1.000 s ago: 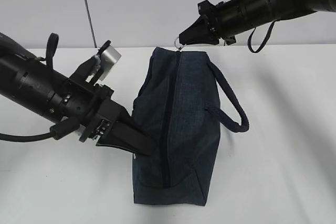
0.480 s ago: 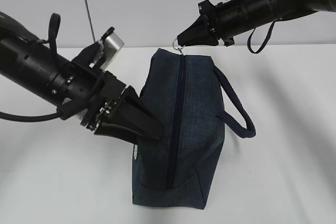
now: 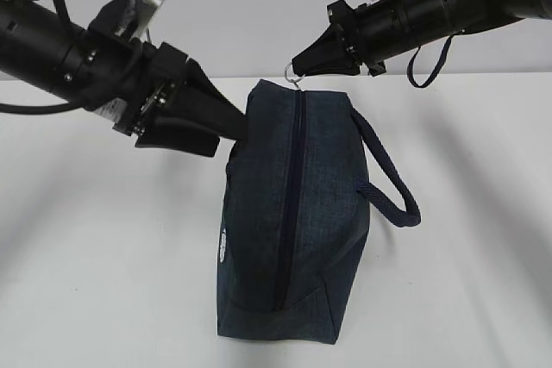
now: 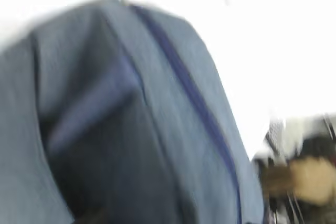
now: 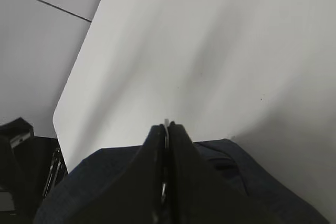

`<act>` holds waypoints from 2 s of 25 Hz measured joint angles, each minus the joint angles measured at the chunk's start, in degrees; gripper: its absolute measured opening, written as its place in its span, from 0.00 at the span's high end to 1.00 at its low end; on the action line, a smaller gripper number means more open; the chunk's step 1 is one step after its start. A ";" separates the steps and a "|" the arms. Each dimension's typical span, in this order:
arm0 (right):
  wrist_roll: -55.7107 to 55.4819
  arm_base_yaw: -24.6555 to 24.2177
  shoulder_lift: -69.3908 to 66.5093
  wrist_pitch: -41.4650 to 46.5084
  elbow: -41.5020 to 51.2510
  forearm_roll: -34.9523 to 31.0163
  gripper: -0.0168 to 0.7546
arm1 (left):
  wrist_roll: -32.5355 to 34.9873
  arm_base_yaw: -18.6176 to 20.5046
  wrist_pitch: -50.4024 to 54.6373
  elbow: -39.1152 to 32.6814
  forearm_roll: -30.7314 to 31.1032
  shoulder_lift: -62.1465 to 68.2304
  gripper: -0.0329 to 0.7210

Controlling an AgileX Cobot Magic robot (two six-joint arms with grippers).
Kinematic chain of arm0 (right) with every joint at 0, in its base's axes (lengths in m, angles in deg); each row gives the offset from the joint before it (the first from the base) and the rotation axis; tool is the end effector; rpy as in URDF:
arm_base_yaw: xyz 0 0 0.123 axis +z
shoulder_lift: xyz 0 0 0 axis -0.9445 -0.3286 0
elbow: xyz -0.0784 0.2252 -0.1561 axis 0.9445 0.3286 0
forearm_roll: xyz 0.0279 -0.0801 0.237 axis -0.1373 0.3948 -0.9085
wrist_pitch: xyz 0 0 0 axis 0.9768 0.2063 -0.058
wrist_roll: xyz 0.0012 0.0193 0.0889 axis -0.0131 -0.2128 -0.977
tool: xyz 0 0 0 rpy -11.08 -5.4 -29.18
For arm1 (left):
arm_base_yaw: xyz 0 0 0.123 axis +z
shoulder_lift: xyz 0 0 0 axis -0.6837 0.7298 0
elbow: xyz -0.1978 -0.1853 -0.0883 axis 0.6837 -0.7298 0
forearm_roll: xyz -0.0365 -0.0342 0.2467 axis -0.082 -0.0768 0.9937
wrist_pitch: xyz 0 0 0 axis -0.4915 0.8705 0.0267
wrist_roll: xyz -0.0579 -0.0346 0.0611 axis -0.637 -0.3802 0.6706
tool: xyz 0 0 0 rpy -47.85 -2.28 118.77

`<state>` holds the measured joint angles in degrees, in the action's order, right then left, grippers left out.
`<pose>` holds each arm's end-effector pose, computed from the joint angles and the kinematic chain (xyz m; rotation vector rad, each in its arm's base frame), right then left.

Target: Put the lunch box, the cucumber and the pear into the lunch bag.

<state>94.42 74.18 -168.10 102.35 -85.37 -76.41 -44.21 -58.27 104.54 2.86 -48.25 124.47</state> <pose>0.4677 0.1049 0.2305 -0.4573 2.2824 1.2936 0.3077 -0.1574 0.2577 0.6718 2.4834 -1.2871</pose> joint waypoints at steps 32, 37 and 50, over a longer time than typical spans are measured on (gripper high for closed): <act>0.23 0.00 0.00 0.75 -0.13 -0.34 0.97 | -5.29 -2.94 -8.53 15.90 0.91 13.32 0.76; 0.23 0.00 0.00 0.75 -0.13 0.15 0.97 | -5.29 -2.94 -6.51 15.89 1.04 13.32 0.94; -0.10 0.00 0.00 -0.92 -0.13 4.80 0.97 | -4.91 -2.83 -2.25 15.89 0.84 13.32 0.94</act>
<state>94.32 74.18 -168.10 101.43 -85.49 -71.60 -49.11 -61.10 102.30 18.75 -47.42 137.79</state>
